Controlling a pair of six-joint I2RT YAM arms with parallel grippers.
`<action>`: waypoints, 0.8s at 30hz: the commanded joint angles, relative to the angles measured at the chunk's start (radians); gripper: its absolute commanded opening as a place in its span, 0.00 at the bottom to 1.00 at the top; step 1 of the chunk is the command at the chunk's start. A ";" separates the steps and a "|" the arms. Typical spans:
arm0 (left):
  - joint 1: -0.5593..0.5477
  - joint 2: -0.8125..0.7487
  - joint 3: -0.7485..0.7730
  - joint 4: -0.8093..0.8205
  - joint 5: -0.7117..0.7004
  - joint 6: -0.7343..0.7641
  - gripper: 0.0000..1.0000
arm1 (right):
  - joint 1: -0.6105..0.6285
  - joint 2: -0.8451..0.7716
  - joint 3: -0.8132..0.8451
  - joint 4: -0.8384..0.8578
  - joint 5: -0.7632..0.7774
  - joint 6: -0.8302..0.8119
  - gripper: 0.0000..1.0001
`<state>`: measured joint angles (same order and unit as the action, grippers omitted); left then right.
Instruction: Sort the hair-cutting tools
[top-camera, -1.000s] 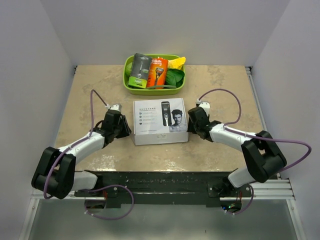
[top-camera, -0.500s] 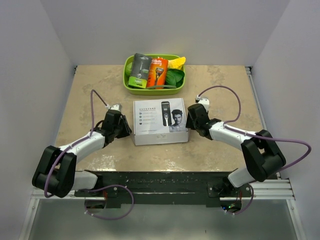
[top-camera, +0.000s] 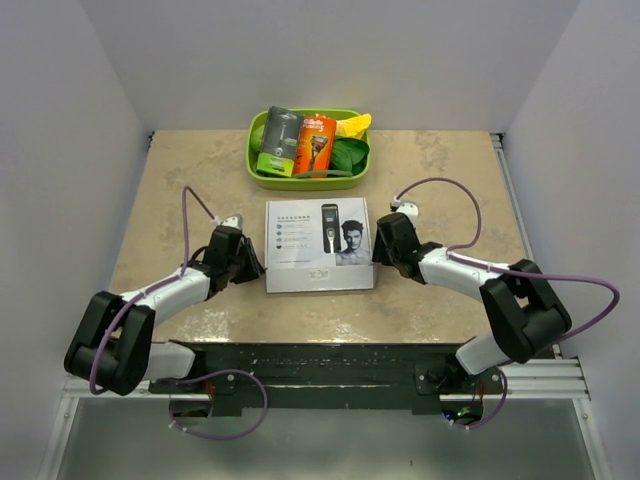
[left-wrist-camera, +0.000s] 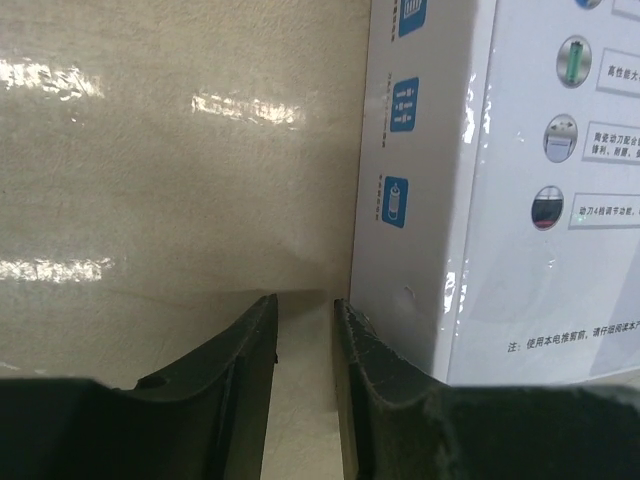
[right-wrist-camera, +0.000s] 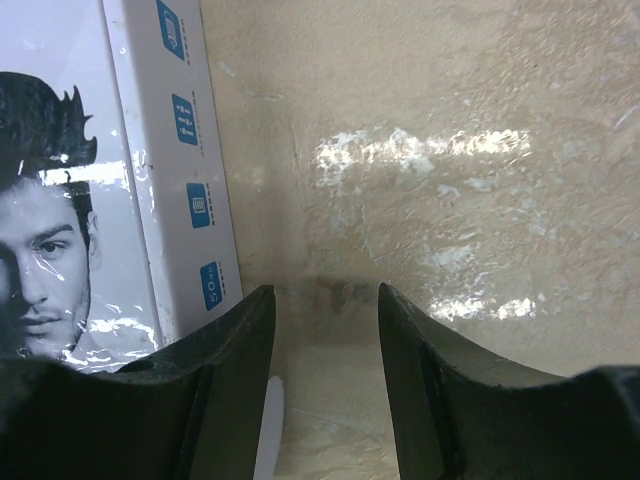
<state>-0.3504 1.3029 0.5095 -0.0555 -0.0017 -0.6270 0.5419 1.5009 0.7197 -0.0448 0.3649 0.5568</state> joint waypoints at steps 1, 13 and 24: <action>-0.005 -0.004 -0.020 0.074 0.029 -0.025 0.33 | 0.013 0.001 -0.012 0.008 -0.084 0.008 0.49; -0.016 0.024 -0.037 0.111 0.069 -0.046 0.33 | 0.018 -0.004 -0.019 -0.049 -0.179 0.025 0.48; -0.025 0.013 -0.048 0.115 0.101 -0.059 0.32 | 0.038 -0.030 -0.034 -0.116 -0.238 0.052 0.48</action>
<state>-0.3504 1.3121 0.4759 0.0063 0.0147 -0.6483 0.5476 1.4963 0.7067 -0.1242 0.2085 0.5728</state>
